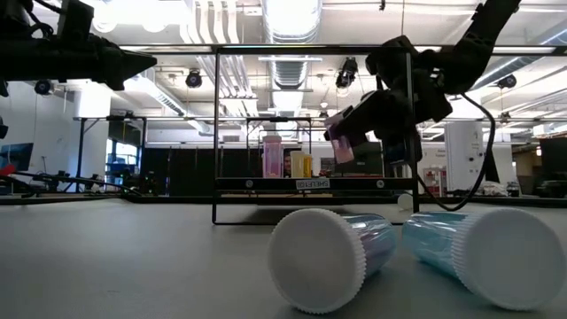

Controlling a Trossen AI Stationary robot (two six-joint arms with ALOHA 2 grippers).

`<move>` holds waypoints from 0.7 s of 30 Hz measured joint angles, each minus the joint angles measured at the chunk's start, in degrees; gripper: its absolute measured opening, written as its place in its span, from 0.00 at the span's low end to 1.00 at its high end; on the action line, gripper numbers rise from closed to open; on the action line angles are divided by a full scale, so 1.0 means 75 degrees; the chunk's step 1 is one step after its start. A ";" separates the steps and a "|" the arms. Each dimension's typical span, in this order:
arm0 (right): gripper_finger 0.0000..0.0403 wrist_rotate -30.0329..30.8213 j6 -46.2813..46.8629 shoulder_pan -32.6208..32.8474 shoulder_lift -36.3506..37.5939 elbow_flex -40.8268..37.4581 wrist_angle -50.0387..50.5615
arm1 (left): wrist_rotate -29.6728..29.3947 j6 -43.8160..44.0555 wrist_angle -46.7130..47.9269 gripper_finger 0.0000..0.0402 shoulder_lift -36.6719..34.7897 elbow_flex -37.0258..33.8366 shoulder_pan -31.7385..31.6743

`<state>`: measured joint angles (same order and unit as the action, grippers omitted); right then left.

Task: Pick and place medicine bottles onto shelf by color
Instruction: Put the top pink pill bottle on the shelf aligned with the other pink bottle

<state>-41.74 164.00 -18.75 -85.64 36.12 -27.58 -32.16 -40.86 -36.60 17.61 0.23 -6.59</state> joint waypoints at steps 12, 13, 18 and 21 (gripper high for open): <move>0.25 -0.0005 0.0160 0.0019 -0.0669 0.0003 -0.1160 | 0.0003 0.0000 0.0000 0.18 0.0000 0.0003 -0.0003; 0.25 -0.0006 0.0160 0.0032 -0.0738 0.0003 -0.1266 | 0.0003 0.0000 0.0003 0.18 0.0000 0.0003 -0.0002; 0.25 -0.0008 0.0170 0.0051 -0.1121 0.0003 -0.1880 | 0.0001 0.0000 0.0000 0.18 0.0000 0.0003 -0.0003; 0.25 -0.0009 0.0192 0.0051 -0.1335 0.0003 -0.2293 | 0.0003 0.0000 0.0000 0.18 0.0000 0.0003 -0.0003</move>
<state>-41.80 165.45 -18.37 -95.65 36.14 -44.78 -32.14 -40.86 -36.60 17.61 0.25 -6.61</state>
